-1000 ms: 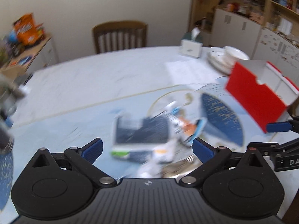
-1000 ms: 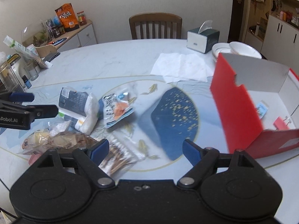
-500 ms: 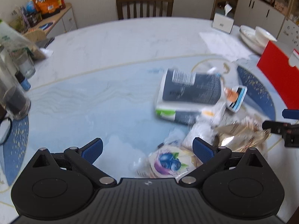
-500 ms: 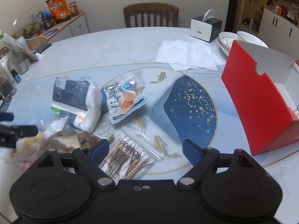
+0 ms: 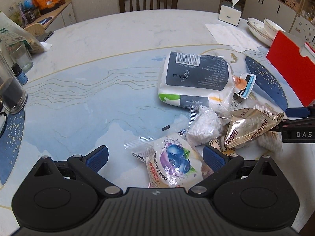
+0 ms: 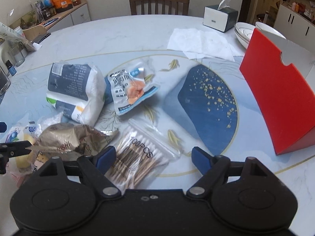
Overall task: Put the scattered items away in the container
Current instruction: 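Grasp the blueberry snack bag with the left tool while the right tool grasps the cotton swab bag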
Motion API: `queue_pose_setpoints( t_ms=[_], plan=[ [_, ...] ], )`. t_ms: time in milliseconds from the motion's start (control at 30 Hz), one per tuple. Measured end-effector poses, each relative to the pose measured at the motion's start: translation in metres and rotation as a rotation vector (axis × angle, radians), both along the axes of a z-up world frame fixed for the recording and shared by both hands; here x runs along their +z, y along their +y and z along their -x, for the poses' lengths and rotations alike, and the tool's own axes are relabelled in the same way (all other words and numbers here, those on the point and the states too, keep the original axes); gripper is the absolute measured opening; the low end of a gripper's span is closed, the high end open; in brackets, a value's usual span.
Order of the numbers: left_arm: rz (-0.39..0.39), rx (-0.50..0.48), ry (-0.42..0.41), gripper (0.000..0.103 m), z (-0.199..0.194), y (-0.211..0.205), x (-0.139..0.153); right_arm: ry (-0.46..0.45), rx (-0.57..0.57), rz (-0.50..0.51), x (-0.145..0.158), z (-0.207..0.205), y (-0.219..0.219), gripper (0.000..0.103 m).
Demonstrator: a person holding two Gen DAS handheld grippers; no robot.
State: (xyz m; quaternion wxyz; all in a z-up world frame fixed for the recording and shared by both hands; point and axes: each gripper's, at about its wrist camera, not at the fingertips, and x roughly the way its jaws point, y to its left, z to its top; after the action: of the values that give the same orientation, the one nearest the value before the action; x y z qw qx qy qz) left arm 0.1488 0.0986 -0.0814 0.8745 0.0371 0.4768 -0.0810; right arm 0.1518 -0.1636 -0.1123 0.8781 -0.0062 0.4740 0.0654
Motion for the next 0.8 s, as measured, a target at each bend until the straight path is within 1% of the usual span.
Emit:
queue_pose_setpoints(
  t_ms=[167, 267, 333, 433, 533, 600, 633, 700, 733, 800],
  plan=[
    [0.024, 0.008, -0.009, 0.101, 0.0017, 0.0028, -0.0016, -0.003, 0.0, -0.003, 0.0017, -0.0012, 0.005, 0.082],
    [0.037, 0.008, -0.015, 0.097, 0.0034, 0.003, -0.001, 0.018, -0.006, -0.019, -0.0011, -0.0041, 0.0062, 0.082],
    [0.039, 0.004, -0.014, 0.096, 0.0043, 0.0019, -0.0017, 0.03, -0.008, -0.013, -0.0038, -0.0053, 0.0073, 0.082],
    [0.047, -0.005, -0.015, 0.09, 0.0054, 0.0001, -0.0026, 0.032, -0.003, -0.004, -0.0038, -0.0046, 0.0079, 0.082],
    [0.058, -0.014, -0.007, 0.078, 0.0056, -0.0015, -0.004, 0.047, -0.008, -0.015, -0.005, -0.0044, 0.0062, 0.08],
    [0.064, -0.016, -0.002, 0.067, 0.0053, -0.0019, -0.0046, 0.06, -0.019, -0.037, -0.0067, -0.004, 0.0043, 0.077],
    [0.067, -0.016, 0.001, 0.065, 0.0051, -0.0019, -0.0047, 0.057, -0.019, -0.037, -0.0064, -0.0034, 0.0048, 0.076],
    [0.075, -0.014, 0.005, 0.06, 0.0051, -0.0012, -0.0049, 0.052, -0.01, -0.035, -0.0051, -0.0024, 0.0064, 0.069],
    [0.077, -0.012, 0.005, 0.06, 0.0051, -0.0008, -0.0048, 0.049, -0.006, -0.029, -0.0043, -0.0021, 0.0071, 0.063],
    [0.083, -0.01, 0.004, 0.058, 0.0049, 0.0, -0.0045, 0.049, -0.006, -0.04, -0.0034, -0.0022, 0.006, 0.059]
  ],
)
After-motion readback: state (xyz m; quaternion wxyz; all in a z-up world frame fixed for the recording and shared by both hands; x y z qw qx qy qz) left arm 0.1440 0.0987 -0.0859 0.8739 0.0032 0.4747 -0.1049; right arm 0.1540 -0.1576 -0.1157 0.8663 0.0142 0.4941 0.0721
